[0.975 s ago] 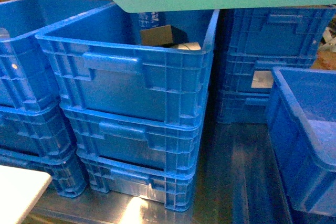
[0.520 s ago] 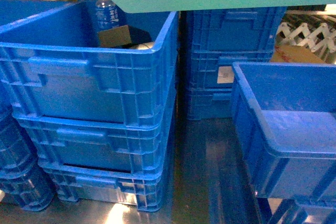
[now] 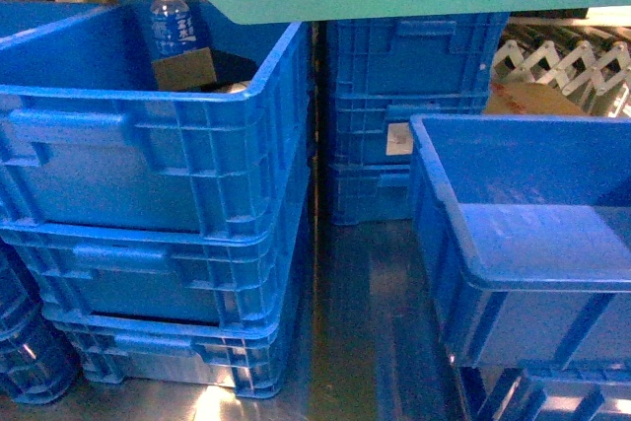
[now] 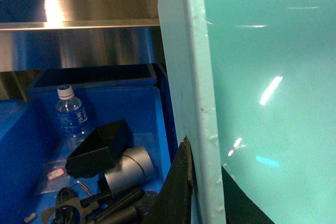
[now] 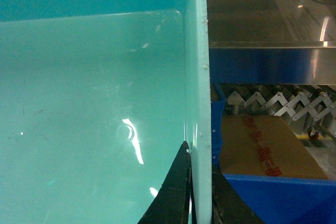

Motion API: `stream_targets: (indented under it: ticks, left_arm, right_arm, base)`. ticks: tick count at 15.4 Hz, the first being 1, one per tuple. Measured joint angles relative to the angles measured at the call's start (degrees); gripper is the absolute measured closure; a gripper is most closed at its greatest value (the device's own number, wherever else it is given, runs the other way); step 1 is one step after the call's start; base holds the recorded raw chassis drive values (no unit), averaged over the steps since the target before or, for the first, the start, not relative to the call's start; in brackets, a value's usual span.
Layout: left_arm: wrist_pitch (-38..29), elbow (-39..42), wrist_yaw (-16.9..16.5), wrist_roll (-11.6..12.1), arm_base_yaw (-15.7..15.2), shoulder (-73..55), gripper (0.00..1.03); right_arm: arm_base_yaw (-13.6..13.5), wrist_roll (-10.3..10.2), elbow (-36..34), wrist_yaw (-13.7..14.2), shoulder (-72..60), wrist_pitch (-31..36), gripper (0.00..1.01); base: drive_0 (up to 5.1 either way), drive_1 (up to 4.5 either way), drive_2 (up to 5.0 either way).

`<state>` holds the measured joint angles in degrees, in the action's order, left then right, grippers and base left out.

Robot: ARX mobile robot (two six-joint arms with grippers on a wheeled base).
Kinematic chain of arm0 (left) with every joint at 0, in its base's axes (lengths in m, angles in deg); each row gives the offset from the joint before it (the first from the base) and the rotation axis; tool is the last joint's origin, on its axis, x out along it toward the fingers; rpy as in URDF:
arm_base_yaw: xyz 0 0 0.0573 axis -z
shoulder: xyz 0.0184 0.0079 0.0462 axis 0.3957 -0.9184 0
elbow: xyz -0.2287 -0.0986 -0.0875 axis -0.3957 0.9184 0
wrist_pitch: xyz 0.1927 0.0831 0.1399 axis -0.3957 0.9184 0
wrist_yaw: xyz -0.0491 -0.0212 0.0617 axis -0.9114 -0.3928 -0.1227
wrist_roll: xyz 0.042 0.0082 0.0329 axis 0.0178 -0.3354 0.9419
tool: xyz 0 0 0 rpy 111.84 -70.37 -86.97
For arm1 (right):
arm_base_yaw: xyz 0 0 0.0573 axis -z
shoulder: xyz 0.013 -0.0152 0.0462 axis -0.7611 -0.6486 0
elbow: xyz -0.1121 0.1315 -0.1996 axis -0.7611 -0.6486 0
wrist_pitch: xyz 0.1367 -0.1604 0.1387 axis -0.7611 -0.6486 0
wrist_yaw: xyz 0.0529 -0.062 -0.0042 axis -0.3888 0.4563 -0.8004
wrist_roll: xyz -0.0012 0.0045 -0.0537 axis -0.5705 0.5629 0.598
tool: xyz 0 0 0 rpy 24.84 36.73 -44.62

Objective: Stack blue boxes stably on right

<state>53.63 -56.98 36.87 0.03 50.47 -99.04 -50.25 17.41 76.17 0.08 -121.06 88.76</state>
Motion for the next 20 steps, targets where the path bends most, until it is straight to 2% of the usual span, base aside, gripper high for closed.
stream_targets:
  ticks: [5, 20]
  left_arm:
    - [0.1, 0.0, 0.0, 0.0, 0.0, 0.0, 1.01]
    - [-0.1, 0.0, 0.0, 0.0, 0.4, 0.0, 1.01]
  right_arm:
    - [0.0, 0.0, 0.0, 0.1, 0.0, -0.2, 0.99]
    - [0.3, 0.0, 0.0, 0.1, 0.0, -0.2, 0.99]
  base:
    - [-1.7, -1.7, -1.7]
    - [4.7, -2.16, -2.2]
